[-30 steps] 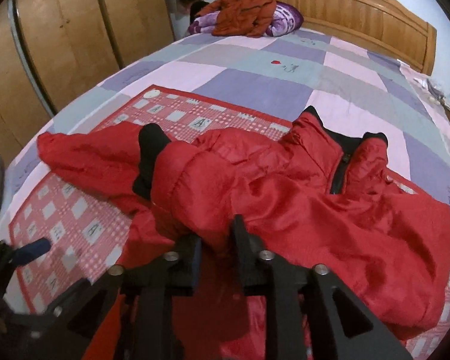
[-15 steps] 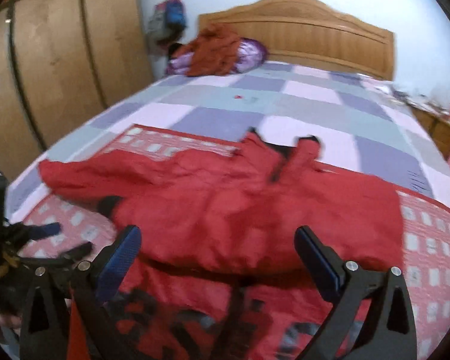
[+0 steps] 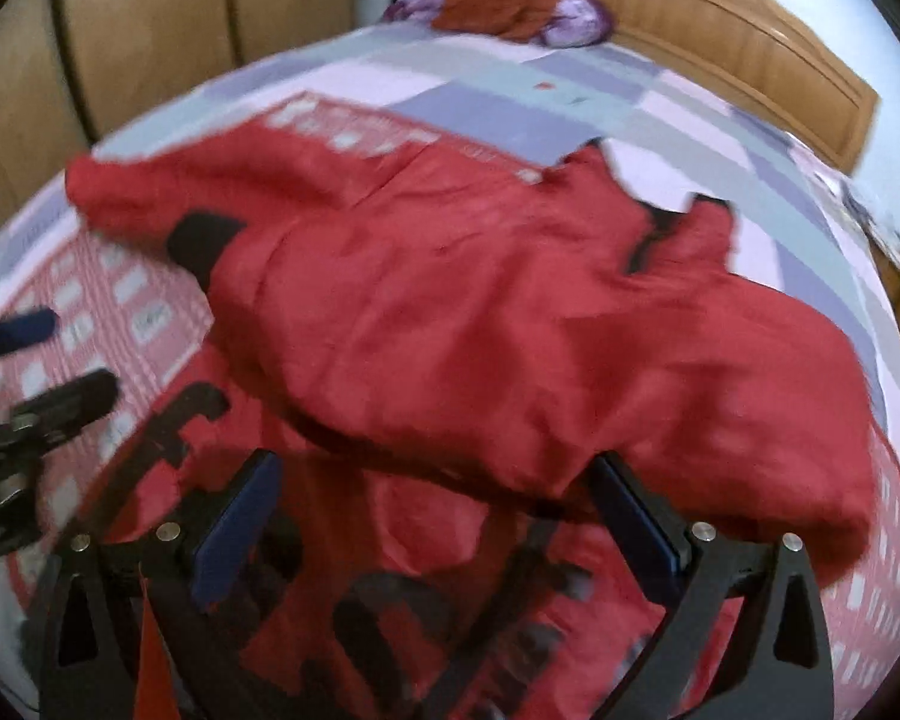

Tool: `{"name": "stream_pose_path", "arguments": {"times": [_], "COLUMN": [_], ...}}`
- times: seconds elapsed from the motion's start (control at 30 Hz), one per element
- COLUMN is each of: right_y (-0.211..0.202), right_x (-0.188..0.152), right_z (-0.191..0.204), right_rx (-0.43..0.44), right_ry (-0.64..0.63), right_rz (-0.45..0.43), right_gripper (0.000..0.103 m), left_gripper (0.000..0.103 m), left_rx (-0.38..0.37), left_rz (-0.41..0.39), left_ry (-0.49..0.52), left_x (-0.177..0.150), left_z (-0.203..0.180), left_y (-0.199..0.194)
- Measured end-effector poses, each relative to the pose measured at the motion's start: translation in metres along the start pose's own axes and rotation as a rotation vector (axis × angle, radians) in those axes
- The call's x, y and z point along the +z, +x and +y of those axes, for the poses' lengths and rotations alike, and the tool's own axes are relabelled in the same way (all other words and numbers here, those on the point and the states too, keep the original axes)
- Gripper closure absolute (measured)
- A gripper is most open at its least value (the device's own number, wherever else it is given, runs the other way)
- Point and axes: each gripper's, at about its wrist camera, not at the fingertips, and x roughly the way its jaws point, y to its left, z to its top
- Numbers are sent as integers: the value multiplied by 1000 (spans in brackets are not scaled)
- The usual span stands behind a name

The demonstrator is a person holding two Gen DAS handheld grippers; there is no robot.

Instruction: Fold large clothes

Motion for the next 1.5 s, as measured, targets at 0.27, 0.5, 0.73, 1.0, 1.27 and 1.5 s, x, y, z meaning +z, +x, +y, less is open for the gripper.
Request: {"name": "stream_pose_path", "arguments": {"times": [0.27,0.5,0.73,1.0,1.27,1.5], "right_y": [9,9,-82,-93,-7,-31], "right_x": [87,74,-28,-67,-118,-116], "right_z": [-24,4,-65,-220,-274,-255], "right_rx": [-41,111,-109,-362,-258,-323], "right_ry": [211,68,195,535,556,456], "right_rz": [-191,-84,-253,-220,34,-71], "right_gripper": [12,12,12,11,10,10], "left_gripper": [28,28,27,22,5,8], "left_rx": [1,-15,-72,-123,110,148], "left_rz": [2,2,-67,-159,55,-39], "left_ry": [-21,-44,3,38,100,125], "left_x": [-6,-2,32,113,101,130], "left_z": [14,11,-19,-92,-75,-75], "left_y": [-4,1,1,40,163,160]}}
